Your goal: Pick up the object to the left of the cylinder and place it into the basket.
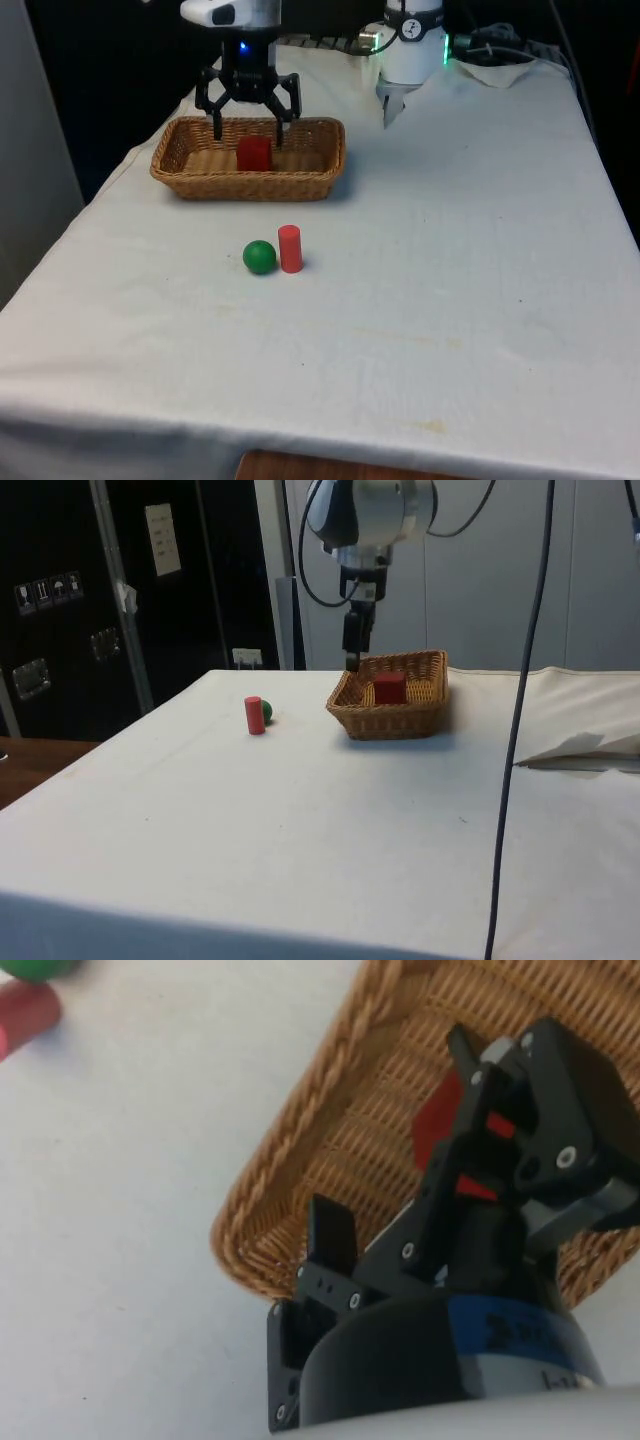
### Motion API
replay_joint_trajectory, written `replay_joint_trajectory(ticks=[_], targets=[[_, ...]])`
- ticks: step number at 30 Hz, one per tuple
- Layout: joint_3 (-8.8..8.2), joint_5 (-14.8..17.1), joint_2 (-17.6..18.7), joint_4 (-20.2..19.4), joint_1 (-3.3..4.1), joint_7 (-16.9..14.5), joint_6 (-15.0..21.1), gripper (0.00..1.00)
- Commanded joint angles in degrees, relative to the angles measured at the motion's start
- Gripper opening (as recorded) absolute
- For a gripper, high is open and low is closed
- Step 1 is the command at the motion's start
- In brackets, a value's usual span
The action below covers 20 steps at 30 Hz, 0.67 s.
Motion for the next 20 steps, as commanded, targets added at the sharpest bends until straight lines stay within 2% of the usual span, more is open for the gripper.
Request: replay_joint_trajectory(ticks=[1, 2, 3, 4, 10, 11, 12, 13, 18, 19, 20], targets=[[-0.8, -1.03, 0.29, 0.23, 0.74, 1.2, -0.63, 1.0], [-0.74, -1.32, 0.11, 0.52, 0.86, 1.66, -0.8, 1.0], [0.0, -0.63, -0.34, 0.52, 0.17, 0.92, -0.34, 1.0], [-0.74, -1.6, -0.06, 0.74, 0.92, 2.12, -0.92, 1.0], [-0.34, -2.12, -0.34, 2.64, 1.66, 4.18, -1.95, 1.0], [-0.23, -2.12, -0.29, 2.86, 1.72, 4.35, -2.01, 1.0], [0.23, -1.38, -0.8, 2.58, 1.2, 3.32, -1.55, 1.0], [-0.11, -2.12, -0.29, 3.09, 1.78, 4.58, -2.12, 1.0], [0.57, -2.01, -0.06, 4.64, 2.35, 6.02, -2.64, 1.0], [0.69, -2.01, -0.06, 4.87, 2.41, 6.19, -2.69, 1.0], [1.03, -1.38, -0.57, 4.64, 1.95, 5.27, -2.35, 1.0]])
